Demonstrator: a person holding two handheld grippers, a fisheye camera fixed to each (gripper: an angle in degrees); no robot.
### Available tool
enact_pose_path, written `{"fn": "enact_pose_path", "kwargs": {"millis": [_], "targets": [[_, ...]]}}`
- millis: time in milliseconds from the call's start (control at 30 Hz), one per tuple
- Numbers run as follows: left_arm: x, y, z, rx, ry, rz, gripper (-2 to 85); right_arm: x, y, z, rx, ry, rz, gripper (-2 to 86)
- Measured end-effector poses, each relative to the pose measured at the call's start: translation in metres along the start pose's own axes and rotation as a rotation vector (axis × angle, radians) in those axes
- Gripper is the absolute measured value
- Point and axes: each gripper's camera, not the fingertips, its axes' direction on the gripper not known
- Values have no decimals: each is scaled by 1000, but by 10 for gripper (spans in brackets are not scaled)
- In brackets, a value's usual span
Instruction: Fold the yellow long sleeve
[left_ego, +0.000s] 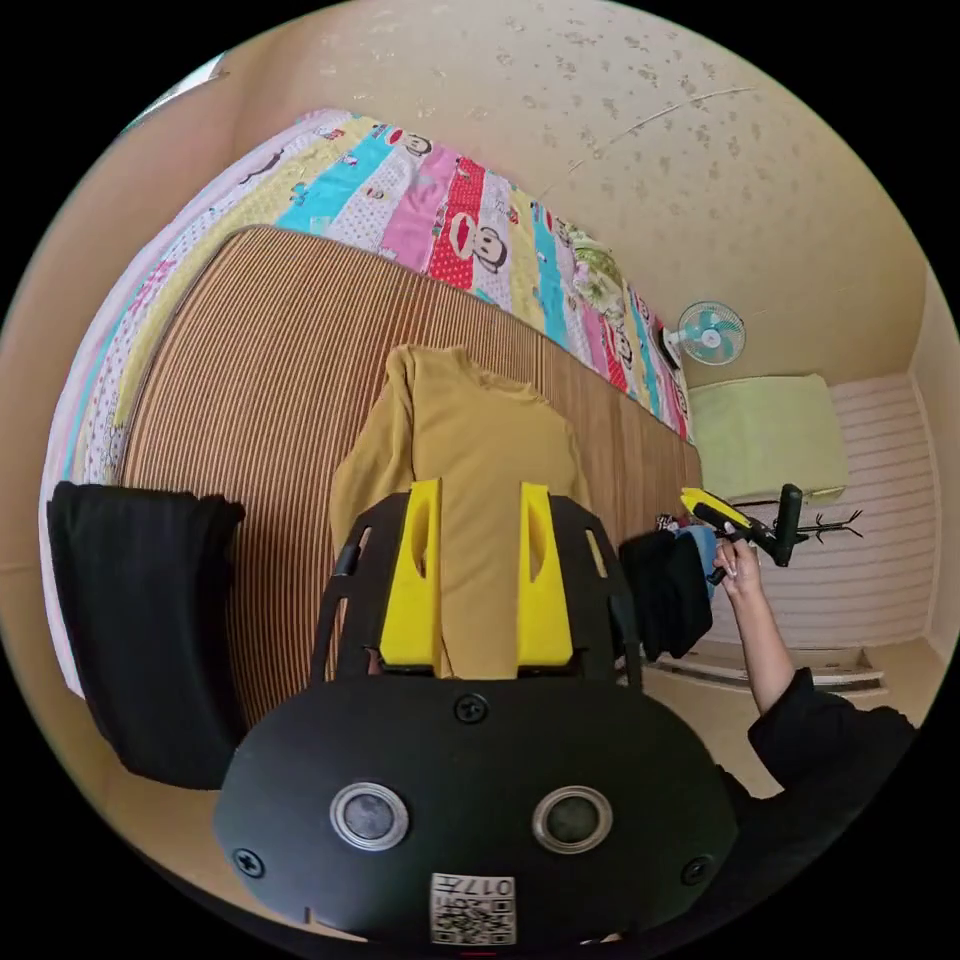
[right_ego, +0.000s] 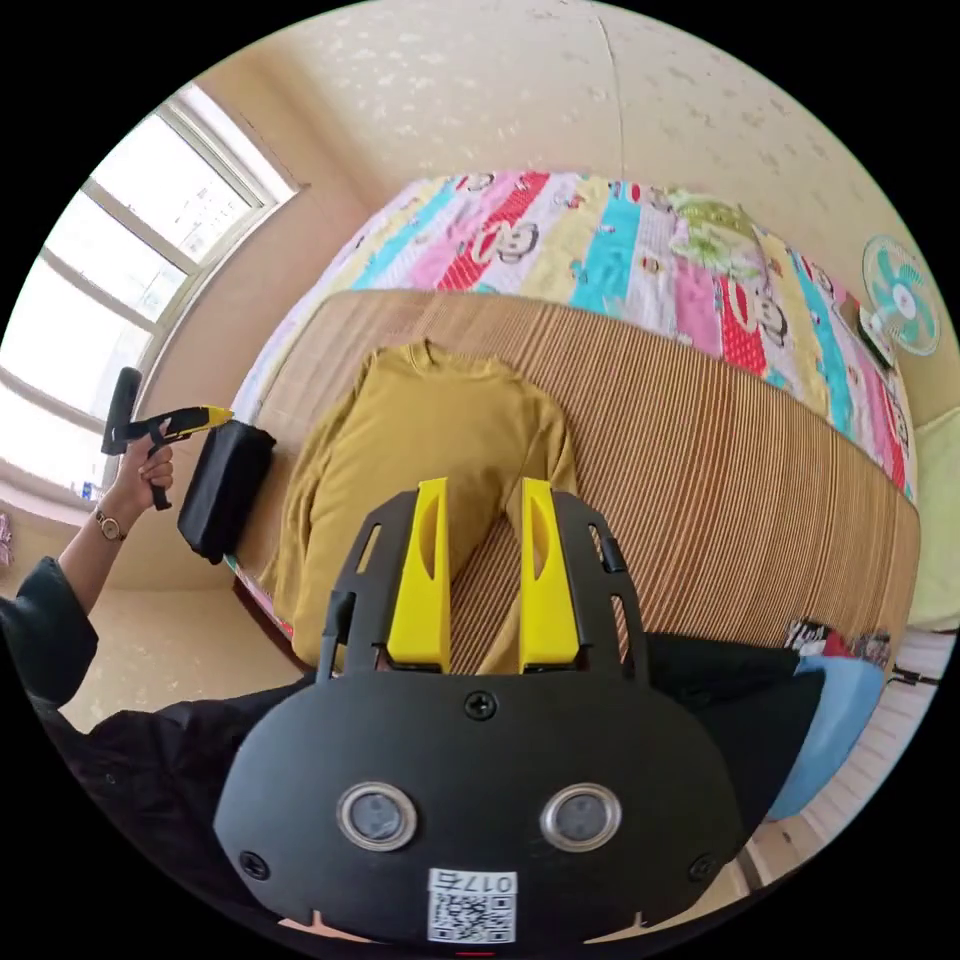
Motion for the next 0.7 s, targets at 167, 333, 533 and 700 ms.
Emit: {"fn": "enact_pose_path", "kwargs": {"millis": [167, 333, 533, 700], "targets": [[-1, 84, 109, -243, -217, 23, 122, 4, 132, 132, -346, 168, 221, 124], [8, 101, 130, -291, -300, 58, 73, -4, 148, 160, -510, 227, 134, 89], [-35, 89, -14, -70, 87, 82, 6, 34, 83, -2, -281, 367, 90, 37], [-157, 182, -193, 598, 86, -416, 18, 101, 103, -165, 130, 597, 476, 42]]}}
